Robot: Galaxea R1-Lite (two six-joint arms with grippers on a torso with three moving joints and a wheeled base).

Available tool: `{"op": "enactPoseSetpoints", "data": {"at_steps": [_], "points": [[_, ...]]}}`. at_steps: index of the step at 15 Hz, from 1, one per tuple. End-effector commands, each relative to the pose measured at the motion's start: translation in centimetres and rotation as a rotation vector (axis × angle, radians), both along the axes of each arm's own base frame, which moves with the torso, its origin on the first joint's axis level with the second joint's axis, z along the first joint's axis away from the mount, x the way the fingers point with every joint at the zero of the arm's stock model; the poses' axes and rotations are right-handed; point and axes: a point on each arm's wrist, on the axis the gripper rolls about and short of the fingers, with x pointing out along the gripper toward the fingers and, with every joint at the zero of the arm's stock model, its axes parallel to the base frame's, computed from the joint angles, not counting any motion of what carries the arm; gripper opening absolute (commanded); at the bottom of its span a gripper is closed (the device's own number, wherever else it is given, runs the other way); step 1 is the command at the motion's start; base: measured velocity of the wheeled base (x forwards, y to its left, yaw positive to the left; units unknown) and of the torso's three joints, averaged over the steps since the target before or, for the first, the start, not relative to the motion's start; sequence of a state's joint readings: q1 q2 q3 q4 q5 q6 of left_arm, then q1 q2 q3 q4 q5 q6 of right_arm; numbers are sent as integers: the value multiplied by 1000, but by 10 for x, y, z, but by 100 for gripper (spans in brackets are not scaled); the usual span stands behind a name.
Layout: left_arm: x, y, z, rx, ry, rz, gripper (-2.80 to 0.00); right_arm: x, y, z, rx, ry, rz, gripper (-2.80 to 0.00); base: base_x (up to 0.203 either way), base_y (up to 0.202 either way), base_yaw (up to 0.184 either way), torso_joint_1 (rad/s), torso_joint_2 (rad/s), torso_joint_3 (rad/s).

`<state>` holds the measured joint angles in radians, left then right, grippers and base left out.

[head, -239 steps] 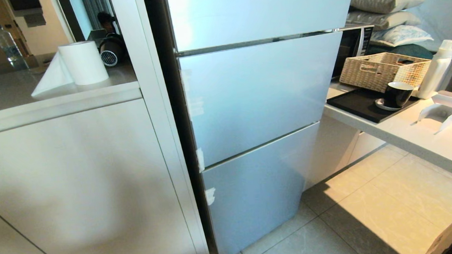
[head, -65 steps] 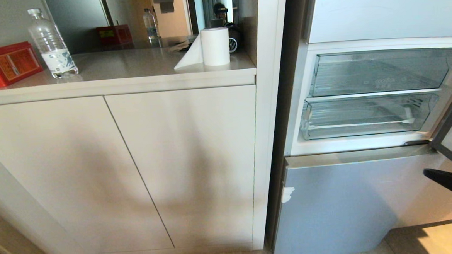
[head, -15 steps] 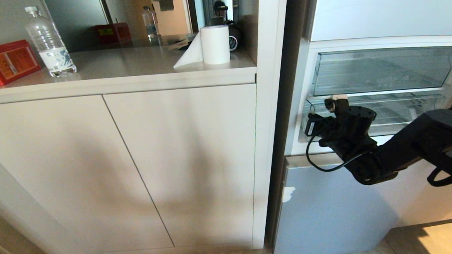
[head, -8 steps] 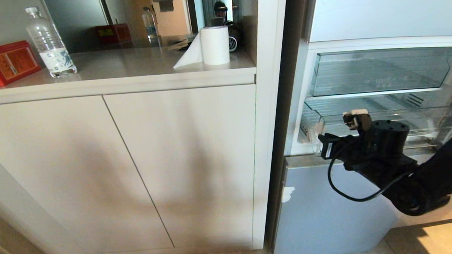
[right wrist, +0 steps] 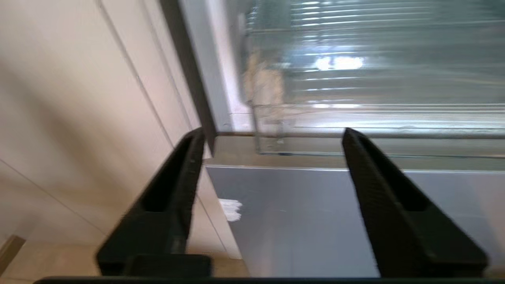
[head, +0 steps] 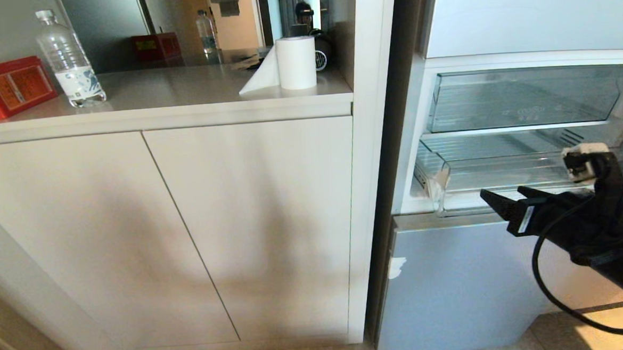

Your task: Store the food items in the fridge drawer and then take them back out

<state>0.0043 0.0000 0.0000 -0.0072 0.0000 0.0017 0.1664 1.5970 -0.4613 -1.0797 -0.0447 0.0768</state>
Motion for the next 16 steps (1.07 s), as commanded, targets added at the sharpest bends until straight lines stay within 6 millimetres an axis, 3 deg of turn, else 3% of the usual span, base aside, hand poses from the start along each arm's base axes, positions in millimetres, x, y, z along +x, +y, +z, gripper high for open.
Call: {"op": "enactPoseSetpoints", "data": {"at_steps": [1, 4, 5, 8, 10, 13, 16], "points": [[0, 0, 0, 0, 0, 0, -280, -5, -11, 31, 0, 3, -38, 0, 0, 0, 0, 0, 0, 0], [0, 0, 0, 0, 1, 0, -280, 35, -23, 80, 8, 41, -92, 0, 0, 0, 0, 0, 0, 0], [0, 0, 0, 0, 0, 2, -280, 57, -25, 83, 8, 67, -104, 0, 0, 0, 0, 0, 0, 0], [0, 0, 0, 0, 0, 0, -280, 114, -33, 85, -6, 157, -131, 0, 0, 0, 0, 0, 0, 0], [0, 0, 0, 0, 0, 0, -280, 140, -40, 82, -11, 252, -130, 0, 0, 0, 0, 0, 0, 0], [0, 0, 0, 0, 1, 0, -280, 160, -50, 66, -7, 405, -107, 0, 0, 0, 0, 0, 0, 0], [0, 0, 0, 0, 0, 0, -280, 168, -51, 54, -11, 438, -103, 0, 0, 0, 0, 0, 0, 0]]}}
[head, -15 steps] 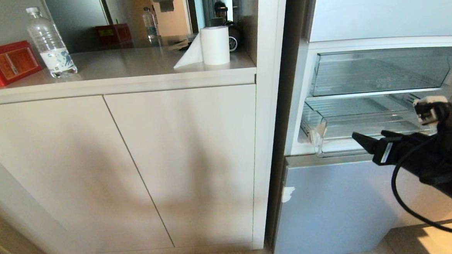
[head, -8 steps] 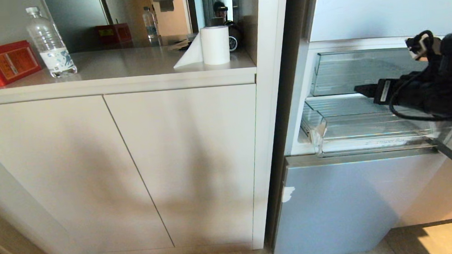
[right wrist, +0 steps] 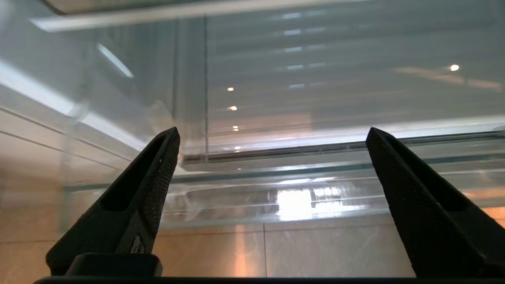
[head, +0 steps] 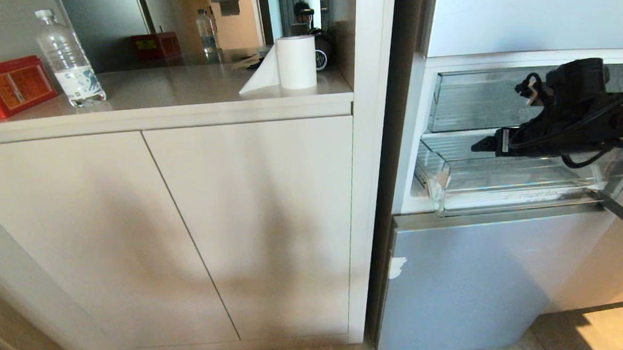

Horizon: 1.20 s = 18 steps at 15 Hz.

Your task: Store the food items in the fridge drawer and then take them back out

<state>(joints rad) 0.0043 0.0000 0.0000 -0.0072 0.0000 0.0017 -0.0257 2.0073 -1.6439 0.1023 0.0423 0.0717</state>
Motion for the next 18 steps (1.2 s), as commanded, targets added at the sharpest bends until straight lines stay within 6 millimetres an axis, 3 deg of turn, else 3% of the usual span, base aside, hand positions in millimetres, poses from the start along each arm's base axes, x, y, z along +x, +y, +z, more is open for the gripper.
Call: {"op": "enactPoseSetpoints", "data": {"at_steps": [1, 3, 8, 10, 18], "points": [[0, 0, 0, 0, 1, 0, -280, 11, 0, -16, 1, 38, -1, 0, 0, 0, 0, 0, 0, 0], [0, 0, 0, 0, 0, 0, -280, 14, -1, -15, 0, 34, -2, 0, 0, 0, 0, 0, 0, 0], [0, 0, 0, 0, 0, 0, -280, 9, -4, 11, -43, 143, 17, 0, 0, 0, 0, 0, 0, 0], [0, 0, 0, 0, 0, 0, -280, 1, -6, 9, -68, 248, 27, 0, 0, 0, 0, 0, 0, 0], [0, 0, 0, 0, 0, 0, -280, 1, -19, 9, -68, 248, -9, 0, 0, 0, 0, 0, 0, 0]]}}
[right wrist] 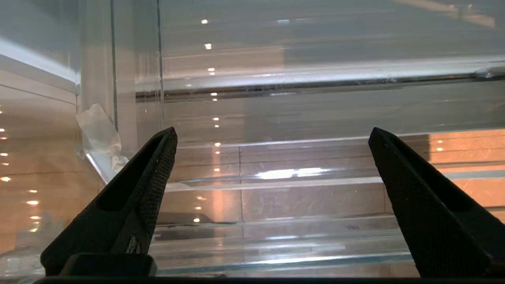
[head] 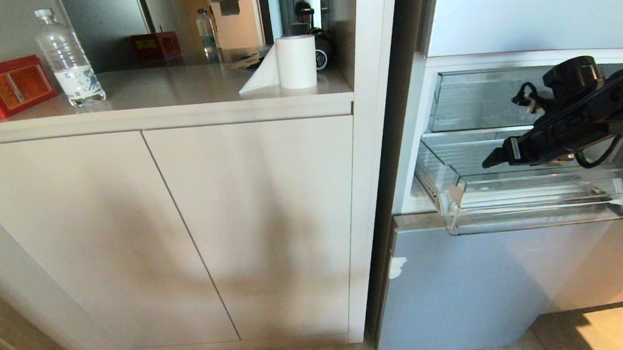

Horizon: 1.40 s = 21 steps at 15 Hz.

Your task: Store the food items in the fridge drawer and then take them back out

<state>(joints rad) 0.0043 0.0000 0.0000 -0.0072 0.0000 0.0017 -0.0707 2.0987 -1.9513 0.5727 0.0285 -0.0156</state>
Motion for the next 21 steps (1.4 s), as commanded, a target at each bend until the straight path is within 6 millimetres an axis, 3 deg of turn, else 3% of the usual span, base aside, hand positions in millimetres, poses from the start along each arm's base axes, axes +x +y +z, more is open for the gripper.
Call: {"op": "enactPoseSetpoints", "data": {"at_steps": [1, 8, 21], "points": [[0, 0, 0, 0, 0, 0, -280, -6, -4, 5, -2, 4, -12, 0, 0, 0, 0, 0, 0, 0], [0, 0, 0, 0, 0, 0, -280, -41, -25, 18, 16, 121, -72, 0, 0, 0, 0, 0, 0, 0], [0, 0, 0, 0, 1, 0, -280, -82, -20, 19, 25, 245, -61, 0, 0, 0, 0, 0, 0, 0]]}}
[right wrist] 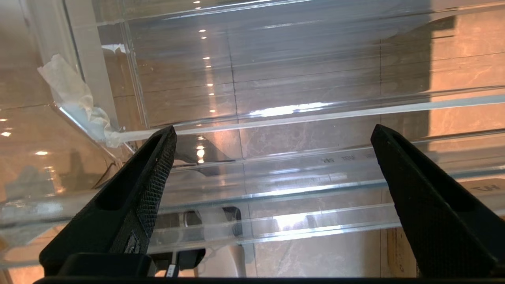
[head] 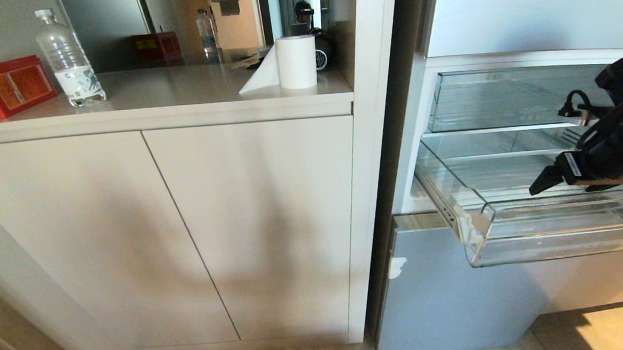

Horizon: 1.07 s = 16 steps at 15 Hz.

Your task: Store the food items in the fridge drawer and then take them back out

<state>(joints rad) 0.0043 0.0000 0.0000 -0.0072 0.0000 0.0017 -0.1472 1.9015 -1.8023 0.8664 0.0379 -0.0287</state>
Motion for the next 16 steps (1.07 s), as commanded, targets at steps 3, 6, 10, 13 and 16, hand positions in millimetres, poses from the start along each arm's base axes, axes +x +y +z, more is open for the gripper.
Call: {"op": "enactPoseSetpoints", "data": {"at_steps": [3, 6, 10, 13, 16], "points": [[0, 0, 0, 0, 0, 0, -280, -15, 2, 1, 2, 19, 0, 0, 0, 0, 0, 0, 0, 0], [0, 0, 0, 0, 0, 0, -280, -12, 1, 1, 8, -11, -1, 0, 0, 0, 0, 0, 0, 0], [0, 0, 0, 0, 0, 0, -280, -6, 4, 14, 50, -164, 37, 0, 0, 0, 0, 0, 0, 0], [0, 0, 0, 0, 1, 0, -280, -36, 9, 30, 72, -203, 63, 0, 0, 0, 0, 0, 0, 0], [0, 0, 0, 0, 1, 0, -280, -89, 17, 49, 86, -266, 90, 0, 0, 0, 0, 0, 0, 0]]}}
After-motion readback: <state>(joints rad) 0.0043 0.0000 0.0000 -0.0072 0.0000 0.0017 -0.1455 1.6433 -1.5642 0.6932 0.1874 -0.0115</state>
